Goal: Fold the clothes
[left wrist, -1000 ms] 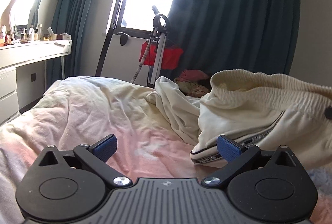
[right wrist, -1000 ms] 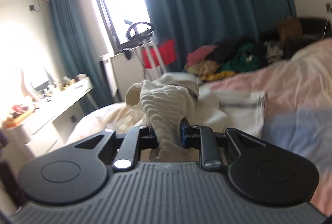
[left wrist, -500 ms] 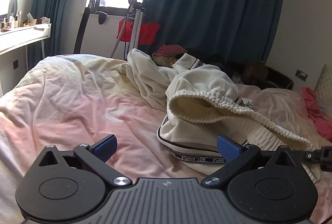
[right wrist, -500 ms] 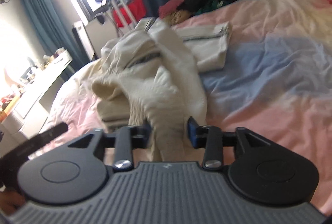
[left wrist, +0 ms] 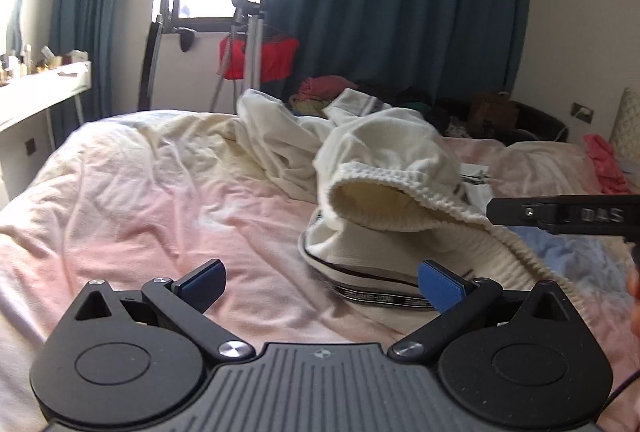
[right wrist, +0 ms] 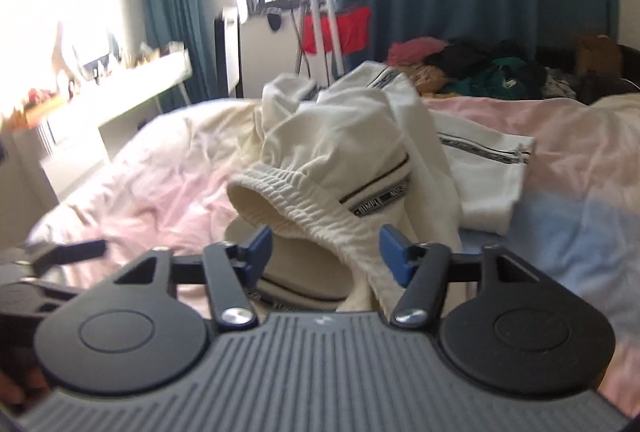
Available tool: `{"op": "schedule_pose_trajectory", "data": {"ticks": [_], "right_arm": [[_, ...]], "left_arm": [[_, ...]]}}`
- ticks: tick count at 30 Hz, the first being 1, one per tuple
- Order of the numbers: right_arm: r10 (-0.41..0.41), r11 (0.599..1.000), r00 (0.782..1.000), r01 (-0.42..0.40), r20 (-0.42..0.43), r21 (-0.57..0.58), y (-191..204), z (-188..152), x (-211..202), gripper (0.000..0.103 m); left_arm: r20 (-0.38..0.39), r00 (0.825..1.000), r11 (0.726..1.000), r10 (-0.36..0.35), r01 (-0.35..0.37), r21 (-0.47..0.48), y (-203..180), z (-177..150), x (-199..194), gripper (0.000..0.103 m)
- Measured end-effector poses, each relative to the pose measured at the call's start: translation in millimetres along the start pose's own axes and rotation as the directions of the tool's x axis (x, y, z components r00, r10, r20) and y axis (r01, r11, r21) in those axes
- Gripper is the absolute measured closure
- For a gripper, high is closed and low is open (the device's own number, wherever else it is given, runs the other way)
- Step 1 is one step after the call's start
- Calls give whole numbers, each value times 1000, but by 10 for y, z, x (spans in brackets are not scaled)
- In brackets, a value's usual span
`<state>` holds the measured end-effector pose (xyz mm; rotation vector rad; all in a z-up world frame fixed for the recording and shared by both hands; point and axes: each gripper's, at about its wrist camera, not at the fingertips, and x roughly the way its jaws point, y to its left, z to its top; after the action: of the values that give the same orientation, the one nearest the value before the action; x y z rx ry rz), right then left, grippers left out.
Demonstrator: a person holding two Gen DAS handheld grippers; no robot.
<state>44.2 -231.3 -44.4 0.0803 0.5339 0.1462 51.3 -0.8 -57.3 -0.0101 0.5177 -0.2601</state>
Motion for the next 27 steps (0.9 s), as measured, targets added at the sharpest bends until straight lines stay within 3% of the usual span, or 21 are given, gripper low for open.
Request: {"op": "schedule_pose_trajectory", "data": {"ticks": [3, 6, 13, 14, 15, 18, 20, 24, 27], "right_arm": [[-31, 999, 998, 30, -55, -12, -40, 3, 304, 59], [-13, 998, 996, 18, -93, 57, -154, -70, 479, 67], [-67, 987, 998, 66, 1, 148, -352, 59, 253, 86], [-85, 984, 996, 81, 16, 162, -404, 82, 210, 90], [-115, 979, 993, 109, 28, 173, -467, 98, 166, 100], [-230, 950, 972, 215, 43, 225, -730, 115, 38, 100], [-258, 928, 966, 241, 22, 285, -958, 84, -19, 100], [-180, 920, 984, 164, 12, 357, -1170, 24, -125, 96], [-104, 950, 995, 103, -12, 293, -1006, 25, -150, 93]], "left_arm": [[-7, 1000, 1000, 0, 0, -26, 88, 8, 61, 0], [-25, 1000, 999, -16, 15, -49, 143, -12, 179, 0], [-59, 996, 995, -70, 65, -80, 149, -56, 382, 0], [-63, 995, 994, -77, 72, -81, 142, -63, 393, 0], [-63, 995, 994, -83, 77, -81, 133, -72, 390, 0], [-53, 994, 993, -99, 95, -70, 97, -90, 352, 0], [-46, 994, 994, -103, 101, -53, 53, -97, 333, 0], [-50, 995, 996, -90, 90, -10, -54, -121, 324, 0], [-57, 995, 996, -84, 86, 21, -125, -152, 301, 0]]}}
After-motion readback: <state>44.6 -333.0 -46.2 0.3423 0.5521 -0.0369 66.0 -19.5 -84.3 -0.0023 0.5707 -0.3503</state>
